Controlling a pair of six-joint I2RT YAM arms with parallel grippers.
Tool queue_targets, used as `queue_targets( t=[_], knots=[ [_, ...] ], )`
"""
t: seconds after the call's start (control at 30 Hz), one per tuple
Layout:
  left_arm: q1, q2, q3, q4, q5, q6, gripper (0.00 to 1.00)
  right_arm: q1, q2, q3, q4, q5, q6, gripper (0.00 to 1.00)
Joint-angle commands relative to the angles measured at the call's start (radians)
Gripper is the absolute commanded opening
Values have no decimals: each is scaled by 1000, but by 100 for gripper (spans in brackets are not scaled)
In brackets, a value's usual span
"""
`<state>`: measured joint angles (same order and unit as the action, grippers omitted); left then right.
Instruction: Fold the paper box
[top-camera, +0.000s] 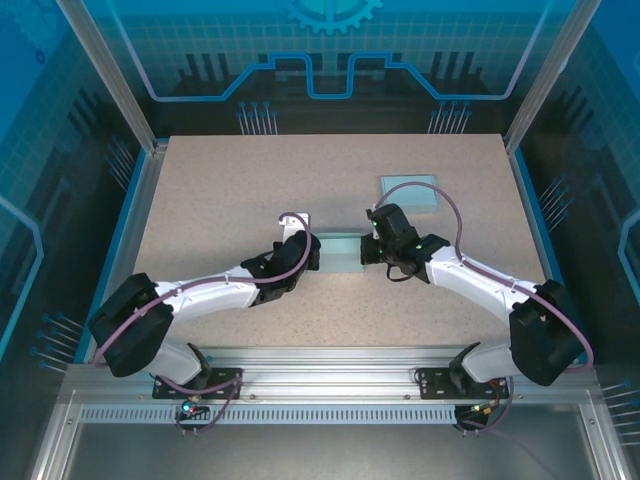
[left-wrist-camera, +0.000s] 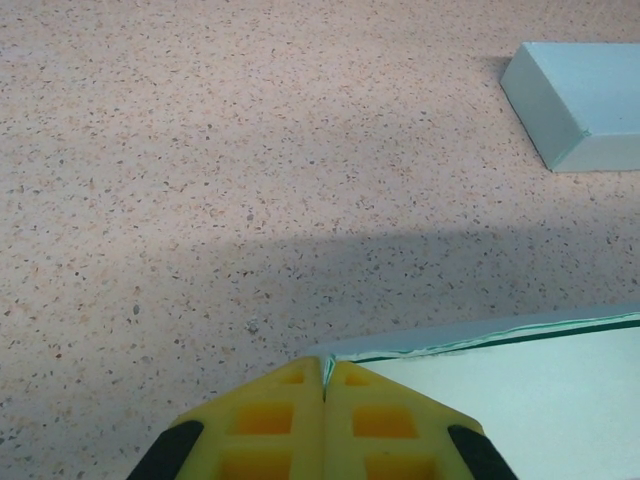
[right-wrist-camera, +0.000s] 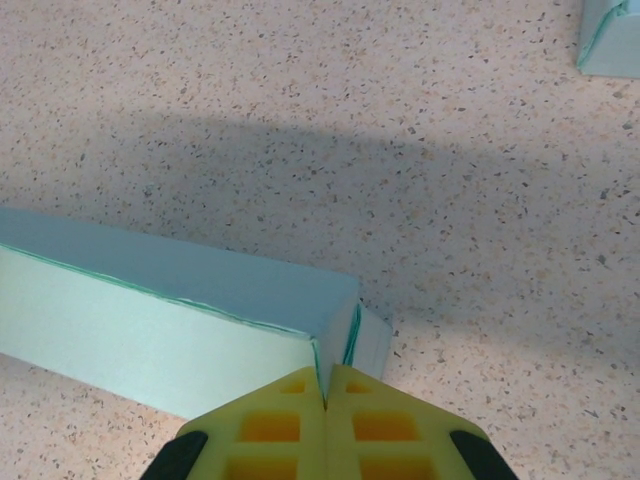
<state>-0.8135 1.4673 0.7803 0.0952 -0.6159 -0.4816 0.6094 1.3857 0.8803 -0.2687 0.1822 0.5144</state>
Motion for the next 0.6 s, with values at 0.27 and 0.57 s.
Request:
queue_targets(
  t=[0.27,0.57],
  knots=[
    [0,67,-104,17,112,-63,0,6,35,-43,-68,-7,-33,0],
    [0,-63,-120,-10,133,-61,19,13,40,-35,-68,1,-42,0]
  ],
)
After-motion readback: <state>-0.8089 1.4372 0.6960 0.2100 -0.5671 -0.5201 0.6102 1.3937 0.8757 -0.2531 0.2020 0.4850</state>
